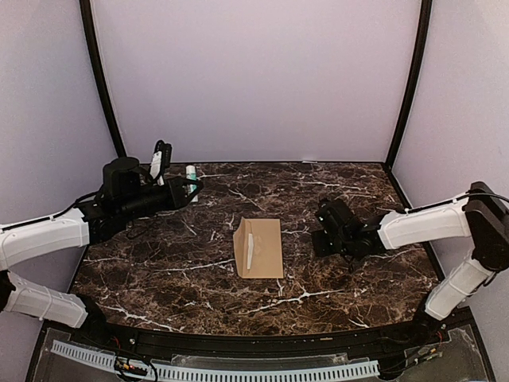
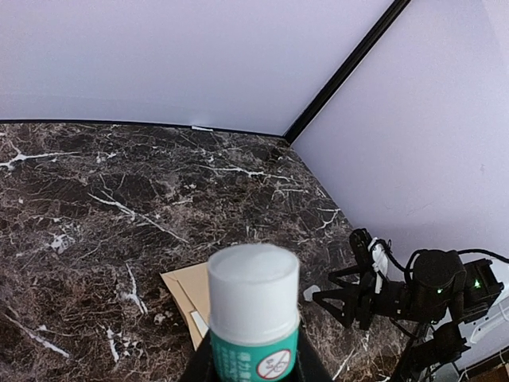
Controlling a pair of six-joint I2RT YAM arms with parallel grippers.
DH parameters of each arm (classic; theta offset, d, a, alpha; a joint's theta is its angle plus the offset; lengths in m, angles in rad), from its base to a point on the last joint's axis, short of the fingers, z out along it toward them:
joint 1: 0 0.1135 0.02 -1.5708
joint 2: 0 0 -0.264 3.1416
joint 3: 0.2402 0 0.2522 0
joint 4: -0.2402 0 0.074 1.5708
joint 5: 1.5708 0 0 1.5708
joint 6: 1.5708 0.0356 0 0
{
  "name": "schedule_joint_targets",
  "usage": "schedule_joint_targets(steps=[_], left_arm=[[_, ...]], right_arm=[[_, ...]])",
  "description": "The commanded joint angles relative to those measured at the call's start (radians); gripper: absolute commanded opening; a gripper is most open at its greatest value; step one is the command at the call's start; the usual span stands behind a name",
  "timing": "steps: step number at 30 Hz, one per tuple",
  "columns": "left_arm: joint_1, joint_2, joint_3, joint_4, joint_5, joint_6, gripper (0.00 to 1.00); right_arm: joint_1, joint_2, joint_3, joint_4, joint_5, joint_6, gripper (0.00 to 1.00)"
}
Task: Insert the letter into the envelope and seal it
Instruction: Place the solid glue cap at the center of the board.
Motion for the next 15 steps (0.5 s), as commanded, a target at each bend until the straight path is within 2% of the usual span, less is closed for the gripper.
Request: schedule_joint_targets(steps=[1,4,6,11,15], left_arm=[[0.004,-0.036,-0.018,0.052,0.025,-0.032,0.00],[0.004,-0.038,-0.036,0.104,0.068,-0.057,0.00],[0.003,-0.038,-0.058,0.184,0.140,-0.071,0.00],[0.001,-0.025,-0.088,0.438,0.371,-0.082,0.01],[-0.021,0.002,-0.060,0.559,0.488,-0.063,0.01]], right_arm=[[-0.006,-0.104,0.099,-0.084,0.046,0.006,0.71],[-0.005,-0.162,0.157,-0.120,0.015,-0.016,0.76],[-0.005,-0.208,0.184,-0.102,-0.062,-0.039,0.78],[-0.003,-0.320,0.173,0.153,-0.515,-0.057,0.83],[0.019,-0.293,0.185,0.364,-0.788,0.024,0.83]])
